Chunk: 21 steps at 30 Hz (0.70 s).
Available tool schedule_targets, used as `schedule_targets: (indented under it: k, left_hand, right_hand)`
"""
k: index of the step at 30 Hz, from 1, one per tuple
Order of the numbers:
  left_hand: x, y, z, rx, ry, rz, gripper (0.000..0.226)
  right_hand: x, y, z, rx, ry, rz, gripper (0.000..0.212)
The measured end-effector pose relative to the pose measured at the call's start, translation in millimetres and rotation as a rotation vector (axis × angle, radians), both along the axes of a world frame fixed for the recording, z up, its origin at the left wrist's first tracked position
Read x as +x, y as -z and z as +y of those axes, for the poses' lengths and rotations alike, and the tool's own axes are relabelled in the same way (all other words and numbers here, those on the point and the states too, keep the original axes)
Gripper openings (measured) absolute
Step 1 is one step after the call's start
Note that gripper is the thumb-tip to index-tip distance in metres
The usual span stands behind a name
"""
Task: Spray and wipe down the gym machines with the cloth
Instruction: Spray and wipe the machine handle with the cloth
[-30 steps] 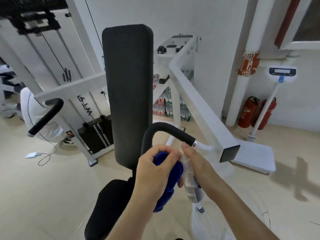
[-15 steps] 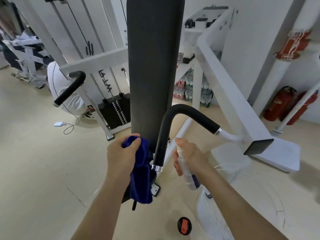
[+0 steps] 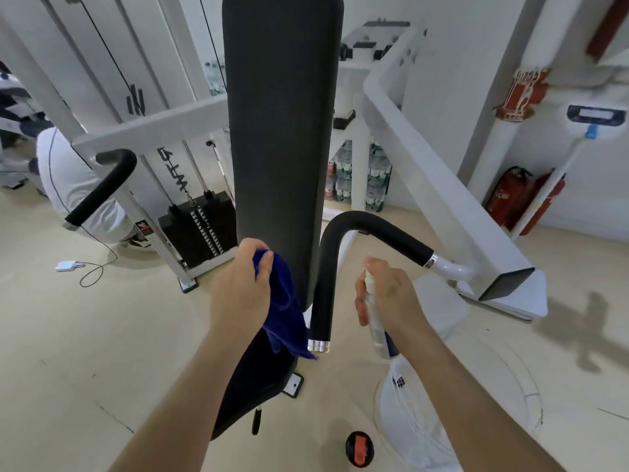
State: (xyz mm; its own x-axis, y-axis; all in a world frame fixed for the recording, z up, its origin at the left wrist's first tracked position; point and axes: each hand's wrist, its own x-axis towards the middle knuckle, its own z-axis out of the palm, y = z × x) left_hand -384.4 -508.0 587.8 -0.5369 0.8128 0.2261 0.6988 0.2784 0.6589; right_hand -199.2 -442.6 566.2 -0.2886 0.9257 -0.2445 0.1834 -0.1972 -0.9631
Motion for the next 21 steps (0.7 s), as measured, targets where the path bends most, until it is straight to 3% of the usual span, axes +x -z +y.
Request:
schedule_targets:
  k: [3, 6, 10, 15, 21]
  left_hand:
    - [1.7, -2.7, 7.1, -0.036, 0.057, 0.189, 0.01]
    - [3.9, -9.6, 19.5, -0.044, 0.103, 0.171, 0.01]
    - [1.0, -15.3, 44.0, -0.048, 0.038, -0.096, 0.008]
    - [2.3, -28.8, 65.4, 0.109, -0.061, -0.468, 0.012]
    - [28.0, -66.7, 82.6, 0.281, 0.028, -0.85, 0.014]
  right_hand:
    - [3.2, -2.5, 2.6, 0.011, 0.106, 0.053, 0.055]
    - [5.0, -10.7, 6.1, 0.012, 0.147, 0.102, 0.059]
    - [5.9, -18.9, 8.9, 0.085, 0.173, 0.138, 0.055]
    - [15.9, -14.8, 11.2, 0.096, 0.293, 0.118, 0.062]
    - [25.7, -1.0, 13.1, 0.0, 0.418, 0.163, 0.047]
